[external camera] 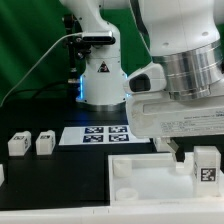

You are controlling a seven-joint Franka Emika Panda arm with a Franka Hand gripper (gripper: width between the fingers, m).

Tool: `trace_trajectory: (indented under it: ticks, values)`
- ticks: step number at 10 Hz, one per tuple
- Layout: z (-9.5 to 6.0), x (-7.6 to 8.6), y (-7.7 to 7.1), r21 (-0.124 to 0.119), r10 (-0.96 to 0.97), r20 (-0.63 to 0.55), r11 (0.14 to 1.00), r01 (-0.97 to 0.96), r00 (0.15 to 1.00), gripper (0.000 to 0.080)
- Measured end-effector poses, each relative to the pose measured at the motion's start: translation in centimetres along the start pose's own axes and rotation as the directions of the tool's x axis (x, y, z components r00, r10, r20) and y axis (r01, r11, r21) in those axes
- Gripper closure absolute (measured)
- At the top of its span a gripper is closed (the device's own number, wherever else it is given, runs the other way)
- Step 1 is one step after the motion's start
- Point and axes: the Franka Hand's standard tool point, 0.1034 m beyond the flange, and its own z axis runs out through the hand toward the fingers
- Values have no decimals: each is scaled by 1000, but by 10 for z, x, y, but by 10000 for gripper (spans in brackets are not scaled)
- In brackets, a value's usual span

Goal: Assemble one leg

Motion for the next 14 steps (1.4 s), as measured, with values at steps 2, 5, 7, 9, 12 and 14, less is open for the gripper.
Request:
trace_trajectory:
  ticks: [2,5,7,9,12,14]
  values:
    - [1,3,0,-76,-415,-20,908,413,910,150]
    - [1,4,1,-74,-400,-22,914,398,916,274]
    - [0,5,3,-76,-396,-24,916,394,918,502]
    - [-1,7,2,-68,-197,-47,979,194,979,502]
    - [-1,11,6,-71,67,-67,995,-72,995,501]
    - [-2,15,12,-72,223,-91,970,-230,971,501]
